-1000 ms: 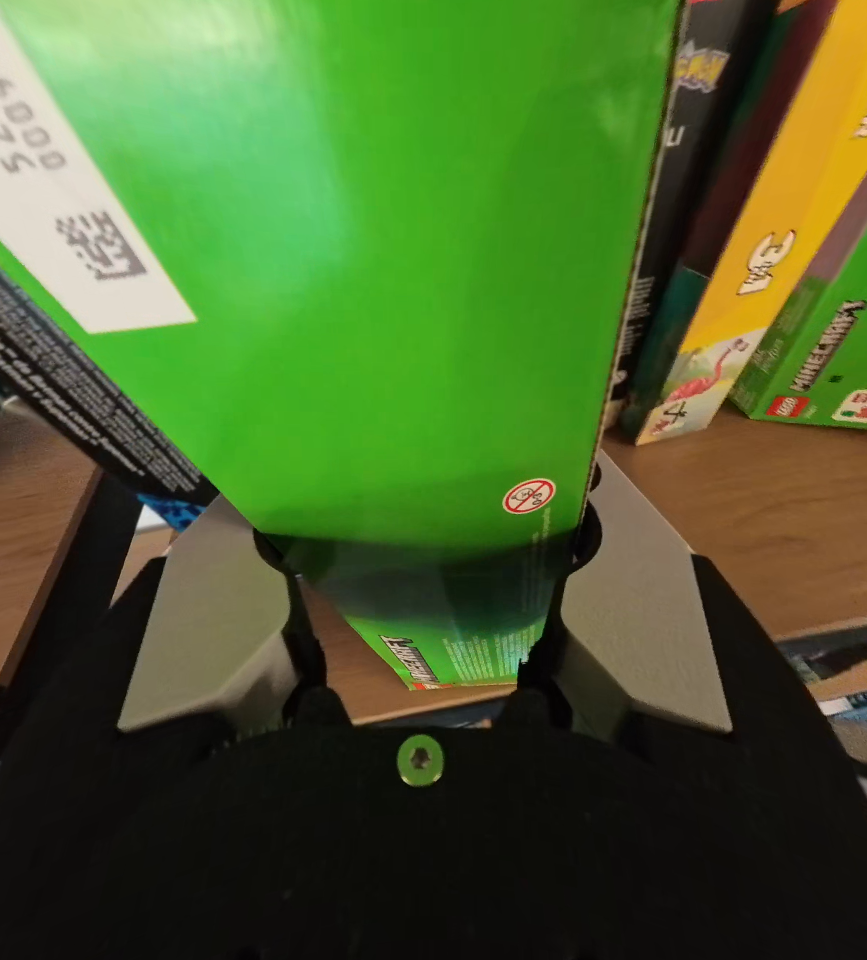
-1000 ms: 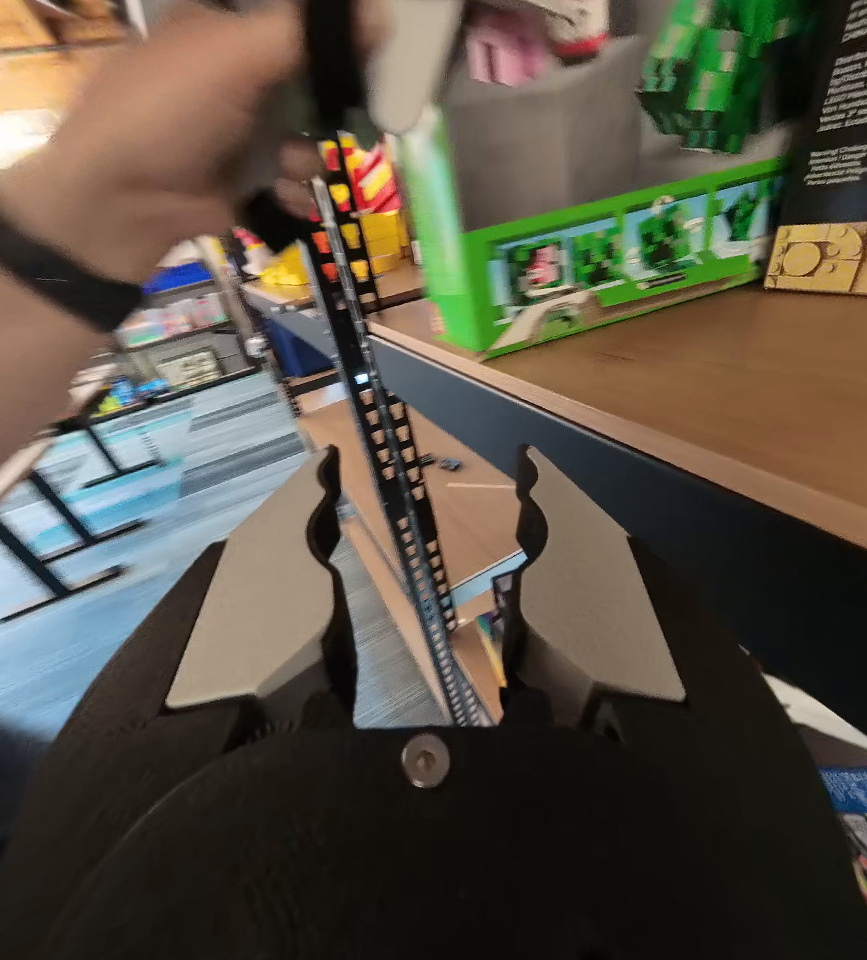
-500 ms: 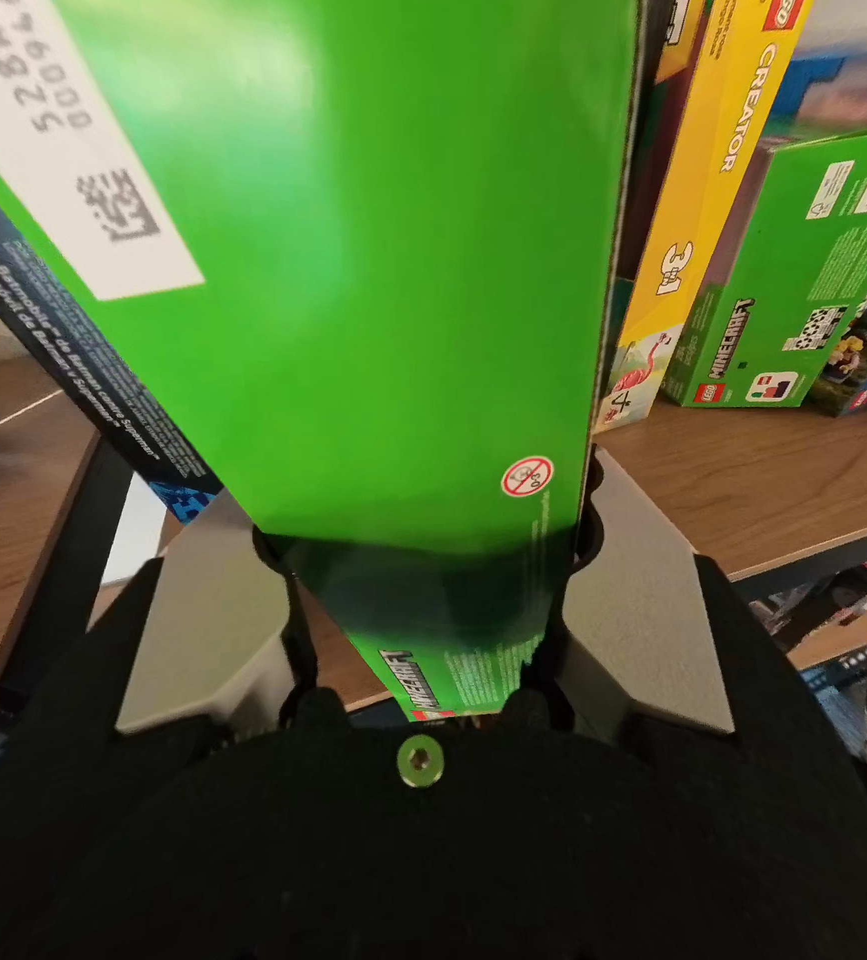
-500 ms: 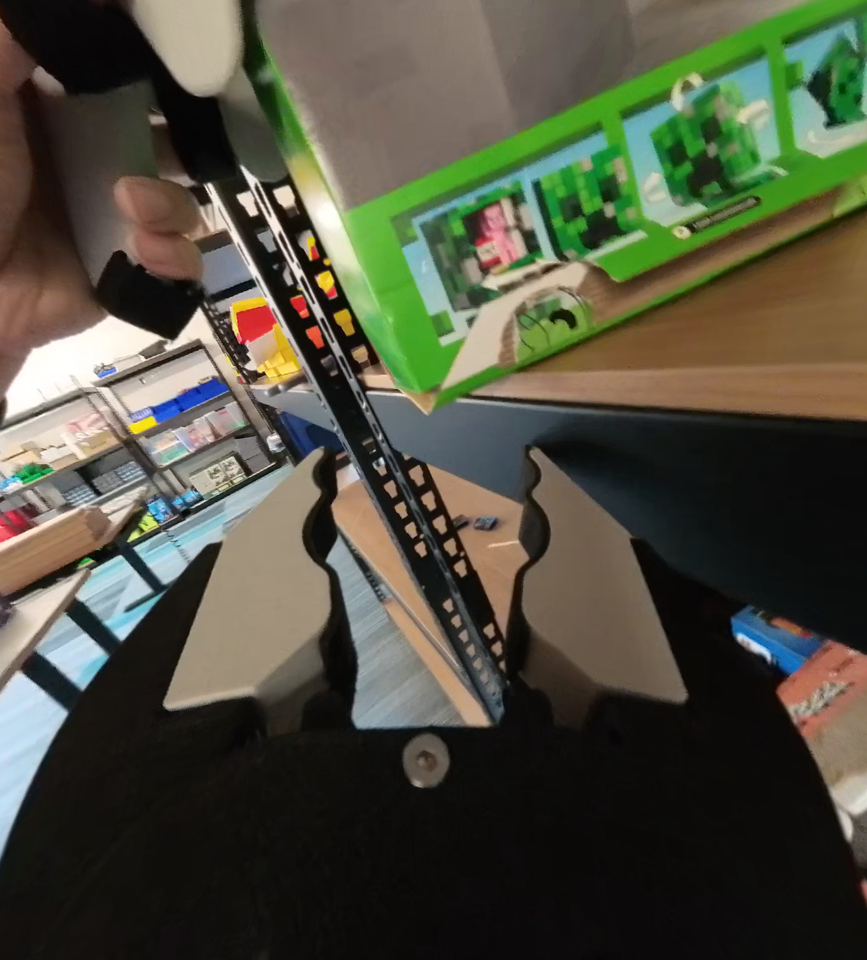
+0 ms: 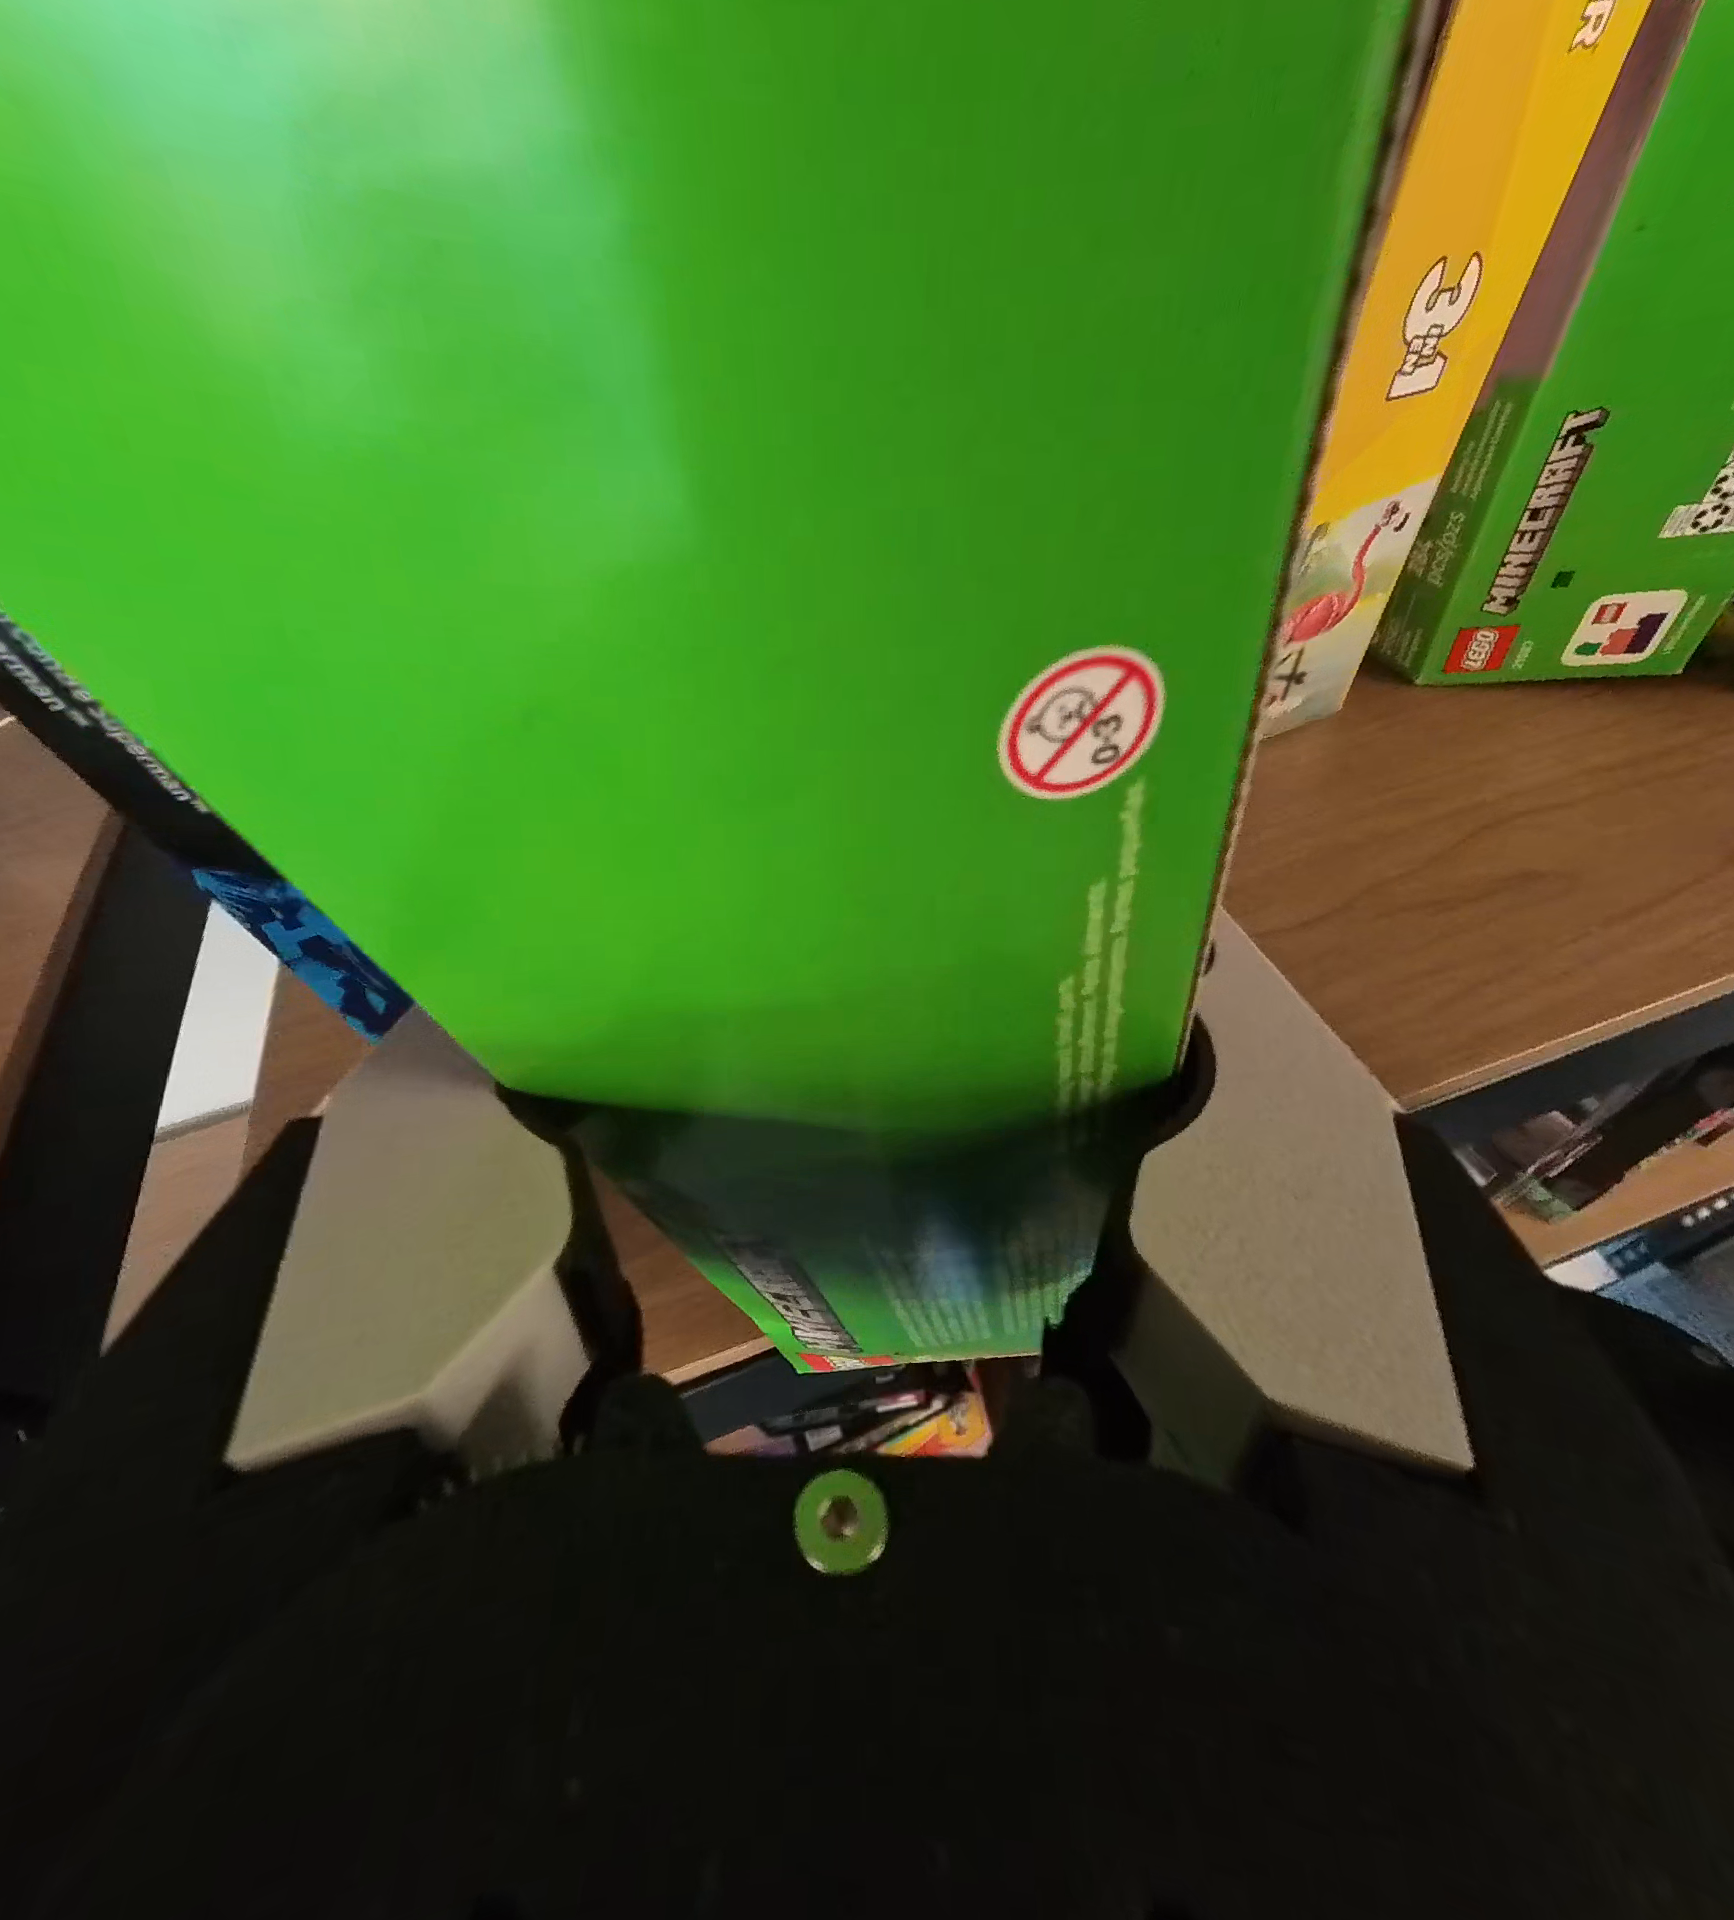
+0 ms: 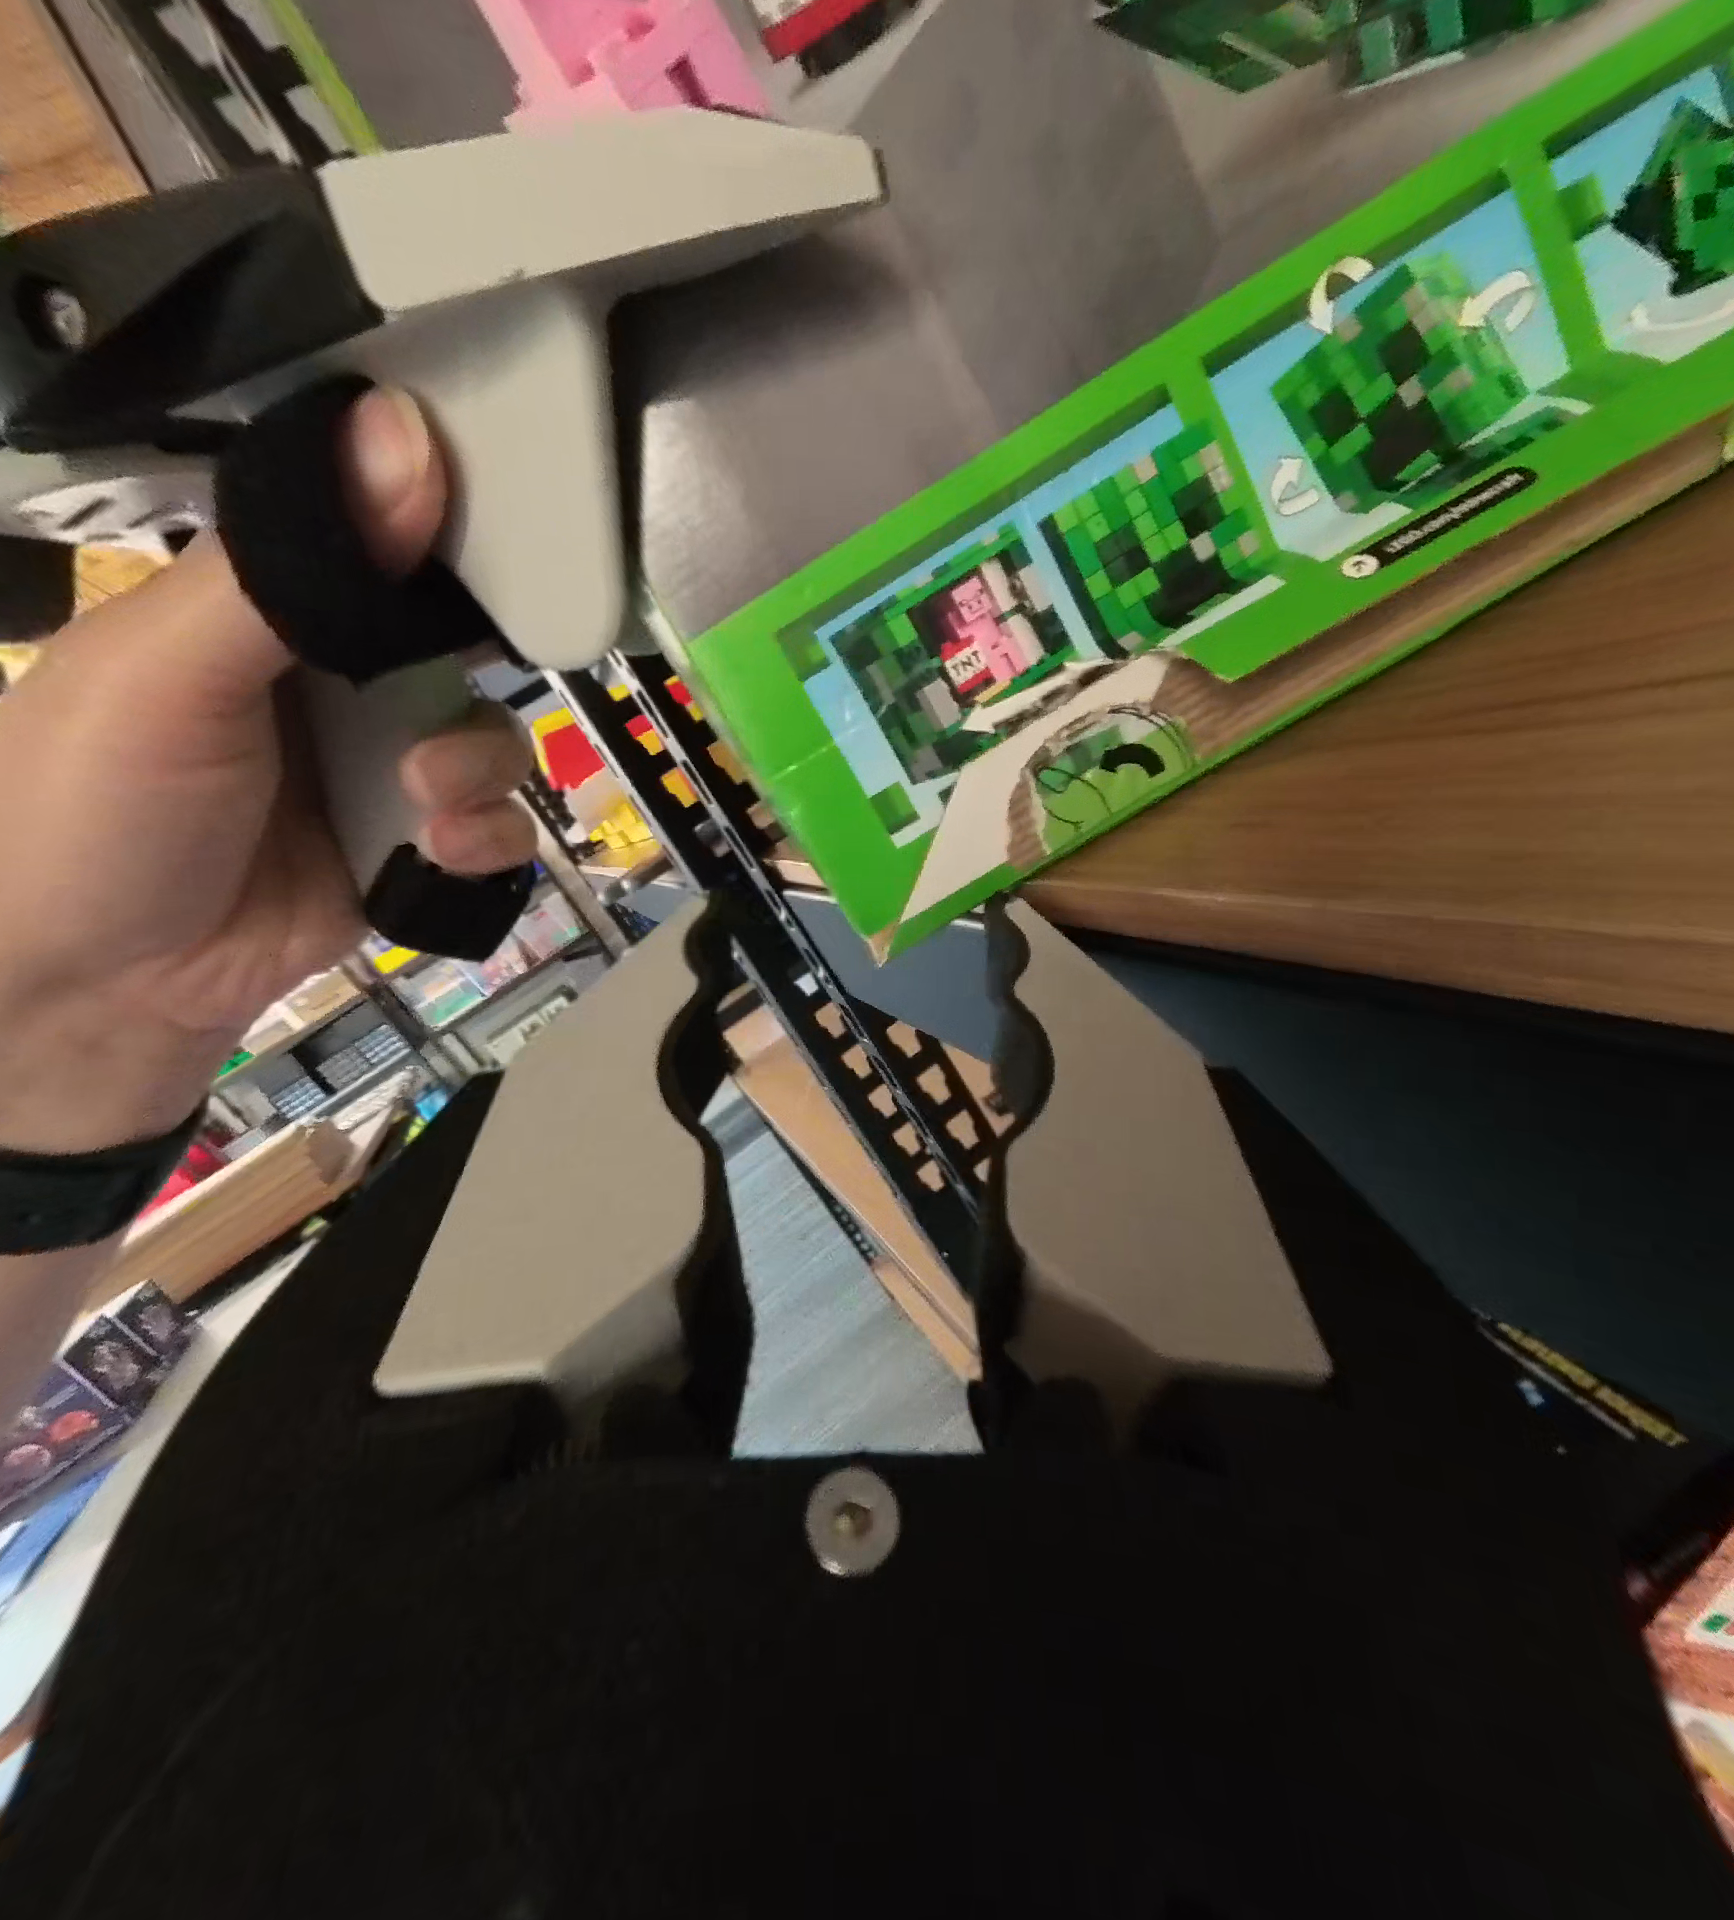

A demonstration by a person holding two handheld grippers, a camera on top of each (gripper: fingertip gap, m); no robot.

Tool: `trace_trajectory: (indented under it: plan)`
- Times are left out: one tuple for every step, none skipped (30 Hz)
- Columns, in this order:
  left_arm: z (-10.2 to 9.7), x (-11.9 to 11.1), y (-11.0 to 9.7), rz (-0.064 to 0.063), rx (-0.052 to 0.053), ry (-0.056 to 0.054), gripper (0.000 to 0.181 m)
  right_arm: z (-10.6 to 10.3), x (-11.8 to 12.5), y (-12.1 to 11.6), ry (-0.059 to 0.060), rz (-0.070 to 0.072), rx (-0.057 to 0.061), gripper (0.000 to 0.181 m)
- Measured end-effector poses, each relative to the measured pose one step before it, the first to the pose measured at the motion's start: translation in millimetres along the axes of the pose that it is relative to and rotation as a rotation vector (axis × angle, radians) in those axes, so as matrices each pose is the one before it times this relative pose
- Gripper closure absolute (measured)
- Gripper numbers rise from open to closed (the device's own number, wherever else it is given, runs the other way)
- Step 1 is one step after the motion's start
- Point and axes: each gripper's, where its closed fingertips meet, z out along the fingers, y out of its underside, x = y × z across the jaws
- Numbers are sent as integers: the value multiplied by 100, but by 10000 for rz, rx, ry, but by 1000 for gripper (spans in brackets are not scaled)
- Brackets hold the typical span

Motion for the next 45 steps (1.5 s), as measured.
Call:
trace_trajectory:
  plan:
    - [-53, 84, 19, -29, 36, -10, 66, -9, -227, 82, 48, -307, 69, 131]
    - [-63, 98, 22, -16, 15, -20, 67, -14, -221, 132, 101, -398, 55, 126]
    - [-90, 95, 16, -29, 11, -18, 68, -39, -167, 83, 132, -326, 68, 121]
    - [-115, 93, 20, -54, 8, -7, 68, -93, -205, 27, 67, -164, 80, 118]
    - [-146, 80, 21, -75, 0, -2, 69, -143, -145, -36, 40, -21, 122, 117]
    - [-174, 67, 18, -89, 3, 3, 69, -199, -141, -112, -18, 94, 170, 117]
    - [-207, 79, 25, -87, 5, 14, 69, -205, -148, -113, -28, 103, 163, 118]
    - [-207, 84, 39, -81, -6, 24, 69, -205, -172, -58, -11, 4, 125, 118]
    - [-215, 84, 62, -73, -23, 38, 69, -180, -196, 14, 15, -102, 109, 118]
    - [-217, 97, 65, -57, -33, 58, 69, -165, -191, 27, 17, -114, 137, 118]
    - [-161, 106, 82, 1, -36, 73, 69, -140, -183, 48, -62, 28, 149, 117]
    - [-109, 120, 101, 80, -42, 52, 69, -128, -215, 60, -219, 299, 165, 115]
    - [-70, 140, 89, 121, -47, 22, 70, -157, -129, -17, -299, 518, 239, 113]
    - [-36, 151, 86, 134, -40, -4, 70, -171, -40, -69, -336, 572, 277, 113]
    - [-22, 137, 62, 120, -18, -16, 70, -180, 5, -144, -359, 582, 274, 114]
    - [-19, 86, 38, 76, -12, -13, 70, -227, 80, -286, -322, 588, 313, 113]
    - [-21, 34, 29, 14, -21, 12, 70, -210, 296, -210, -191, 519, 236, 112]
    - [-25, -18, 27, -29, -27, 41, 70, -143, 387, -45, -175, 467, 106, 109]
    - [-22, -34, 28, -46, -34, 61, 70, -72, 521, 175, -100, 401, -25, 103]
    - [-36, -25, 44, -48, -54, 61, 70, -13, 318, 322, -272, 362, -99, 102]
    - [-44, 1, 36, -30, -49, 50, 70, 20, 107, 217, -408, 442, -19, 101]
    - [-43, 24, 32, -2, -23, 30, 70, 30, 51, -43, -442, 574, 173, 100]
    - [-28, 31, 26, 21, -7, 10, 70, 20, -141, -226, -525, 677, 293, 100]
    - [-19, 43, 28, 32, -3, 8, 70, 80, -57, -195, -385, 573, 316, 99]
    - [-25, 35, 18, 27, -10, 21, 70, 184, 117, 45, -259, 467, 198, 95]
    - [-8, 14, 27, 8, -19, 34, 70, 236, 241, 244, -223, 415, 60, 91]
    - [-9, -9, 12, -14, -21, 38, 71, 241, 165, 253, -288, 391, 37, 88]
    - [-15, -2, 10, -18, -19, 36, 71, 262, -19, 50, -413, 452, 114, 86]
    - [-5, -10, 13, -7, -16, 30, 71, 279, 69, -115, -363, 469, 142, 83]
    - [-9, 19, 11, 3, -6, 21, 71, 287, 20, -179, -368, 390, 155, 80]
    - [-27, 13, 12, 8, -1, 17, 71, 280, -166, -223, -474, 357, 137, 80]
    - [-15, 26, 20, 15, -4, 17, 71, 270, -40, -157, -354, 233, 90, 81]
    - [-38, 20, 22, 16, -7, 21, 71, 278, -269, -47, -461, 124, 18, 82]
    - [-47, 8, 7, 12, 1, 23, 71, 166, 41, -23, -244, 130, 29, 82]
    - [-76, -15, 0, -4, 0, 21, 71, -104, 316, 15, -53, -105, 45, 89]
    - [-63, -37, 61, -36, -16, 38, 71, -165, 164, 86, -152, -117, 70, 92]
    - [-73, -7, 34, -20, 10, 61, 71, -220, 218, -61, -121, 80, 222, 96]
    - [-82, 2, 34, 4, 1, 53, 71, -174, 253, -54, -89, 215, 255, 98]
    - [-93, 33, 56, 25, -18, 35, 71, -133, 329, 87, -24, 269, 141, 97]
    - [-75, 47, 45, 39, -16, 35, 72, -108, 400, 233, 50, 196, -10, 96]
    - [-54, 48, 45, 35, -13, 41, 72, -66, 342, 232, 52, 86, -48, 94]
    - [-68, 30, 56, 23, -17, 33, 72, 6, 134, 112, -51, 131, -17, 90]
    - [-46, 9, 53, 9, -12, 19, 72, 51, 107, 93, -86, 160, -52, 88]
    - [-50, 7, 33, -6, -2, 6, 72, 70, 122, 102, -105, 185, -57, 86]
    - [-36, 5, 25, -11, 0, 2, 71, 89, 86, 106, -133, 234, -31, 83]
